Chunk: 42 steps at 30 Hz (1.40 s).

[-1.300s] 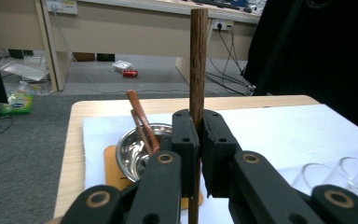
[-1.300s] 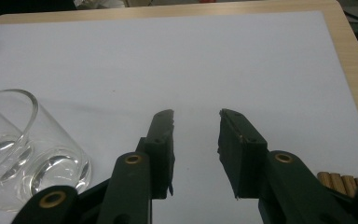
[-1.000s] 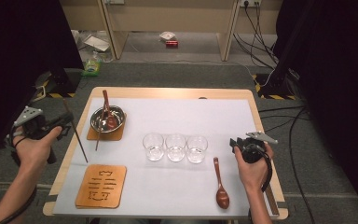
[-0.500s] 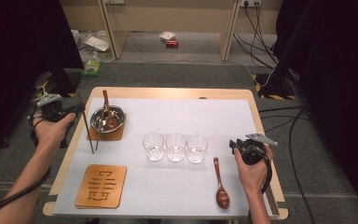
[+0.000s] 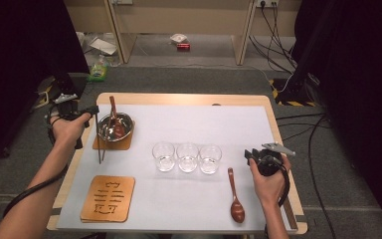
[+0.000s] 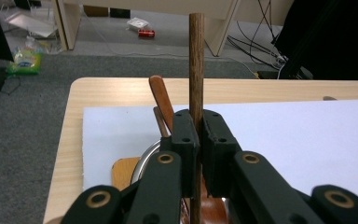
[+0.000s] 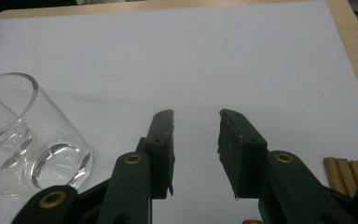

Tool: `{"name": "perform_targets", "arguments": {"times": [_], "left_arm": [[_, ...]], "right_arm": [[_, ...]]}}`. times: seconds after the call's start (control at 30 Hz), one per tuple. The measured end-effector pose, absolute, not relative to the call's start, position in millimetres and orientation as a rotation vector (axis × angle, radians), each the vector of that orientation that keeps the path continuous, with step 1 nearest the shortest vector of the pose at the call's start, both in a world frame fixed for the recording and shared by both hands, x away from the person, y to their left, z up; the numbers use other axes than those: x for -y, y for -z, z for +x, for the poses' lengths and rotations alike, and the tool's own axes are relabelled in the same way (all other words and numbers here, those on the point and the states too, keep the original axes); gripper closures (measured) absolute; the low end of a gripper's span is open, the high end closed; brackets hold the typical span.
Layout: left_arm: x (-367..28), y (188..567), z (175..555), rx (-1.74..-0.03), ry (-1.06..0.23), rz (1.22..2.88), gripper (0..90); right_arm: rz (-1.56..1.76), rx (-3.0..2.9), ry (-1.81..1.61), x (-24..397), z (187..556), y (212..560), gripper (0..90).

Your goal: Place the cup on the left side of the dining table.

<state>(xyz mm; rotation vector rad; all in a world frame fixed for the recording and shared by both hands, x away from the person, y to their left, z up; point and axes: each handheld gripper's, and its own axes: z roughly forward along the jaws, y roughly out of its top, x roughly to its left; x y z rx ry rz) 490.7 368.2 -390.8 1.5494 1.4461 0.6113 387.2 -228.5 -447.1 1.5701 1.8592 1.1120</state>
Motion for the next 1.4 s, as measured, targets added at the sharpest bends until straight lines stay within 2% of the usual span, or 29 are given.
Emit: {"name": "perform_targets", "arguments": {"times": [0.5,0.77,1.4], "left_arm": [[-360.0,419.3,530.0,-1.59,-0.579,1.564,84.3],[-359.5,430.7,537.6,-1.671,-0.555,1.561,84.0],[-357.0,441.9,541.5,-1.738,-0.536,1.578,83.4]], "right_arm": [[1.558,-1.866,-1.126,227.6,387.0,447.1,65.8],[1.555,-1.873,-1.122,226.7,387.4,448.1,65.8],[1.544,-1.883,-1.131,224.8,387.7,448.1,65.8]]}}
